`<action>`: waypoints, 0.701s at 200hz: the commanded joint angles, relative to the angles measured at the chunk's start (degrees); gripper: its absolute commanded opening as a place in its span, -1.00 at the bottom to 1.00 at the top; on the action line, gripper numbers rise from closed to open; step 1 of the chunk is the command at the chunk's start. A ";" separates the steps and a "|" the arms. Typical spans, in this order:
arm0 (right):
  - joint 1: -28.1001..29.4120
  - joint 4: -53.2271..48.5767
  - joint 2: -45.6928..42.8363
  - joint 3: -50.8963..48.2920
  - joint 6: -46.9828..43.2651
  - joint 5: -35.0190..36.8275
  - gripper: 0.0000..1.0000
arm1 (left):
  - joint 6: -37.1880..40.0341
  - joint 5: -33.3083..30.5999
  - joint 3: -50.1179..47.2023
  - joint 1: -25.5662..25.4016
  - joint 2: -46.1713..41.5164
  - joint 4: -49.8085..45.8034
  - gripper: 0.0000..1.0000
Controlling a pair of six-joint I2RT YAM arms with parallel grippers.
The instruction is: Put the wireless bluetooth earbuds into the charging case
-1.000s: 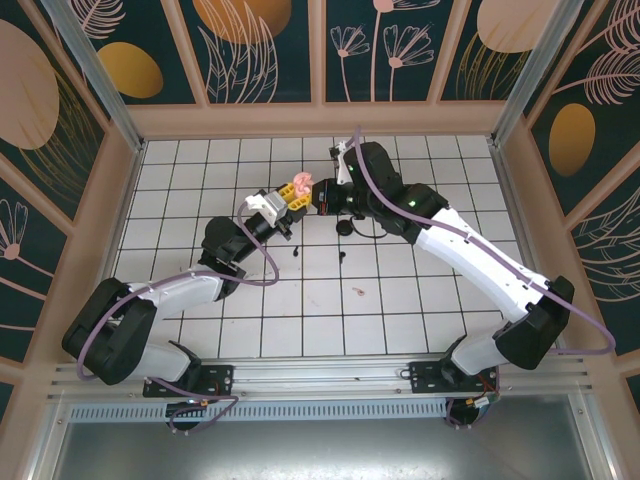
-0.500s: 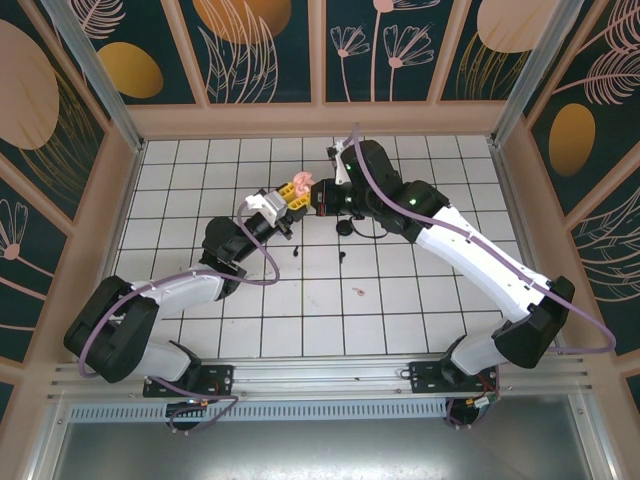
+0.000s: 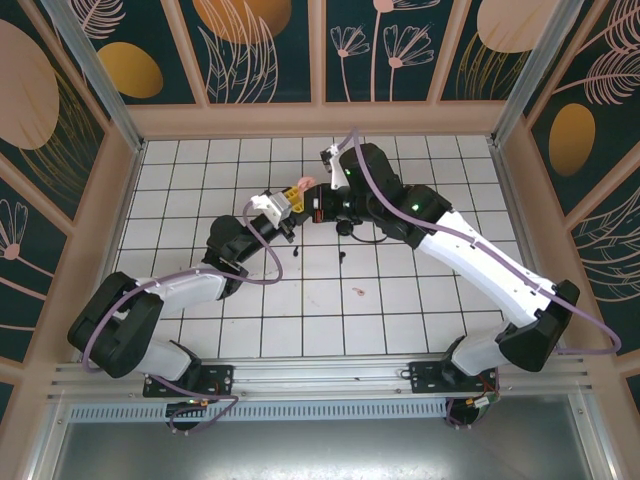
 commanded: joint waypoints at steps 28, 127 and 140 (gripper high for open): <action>-3.52 -1.19 -6.72 -0.08 0.04 4.16 -1.00 | -1.50 -0.02 0.02 -0.39 -0.37 2.61 -1.00; -11.77 1.17 -15.96 -27.87 4.24 6.72 -0.49 | -7.61 0.40 -3.67 -0.33 -4.61 7.93 -1.00; -11.82 1.18 -15.26 -30.78 3.75 6.86 -0.32 | -8.57 0.46 -4.25 -0.38 -5.66 8.27 -1.00</action>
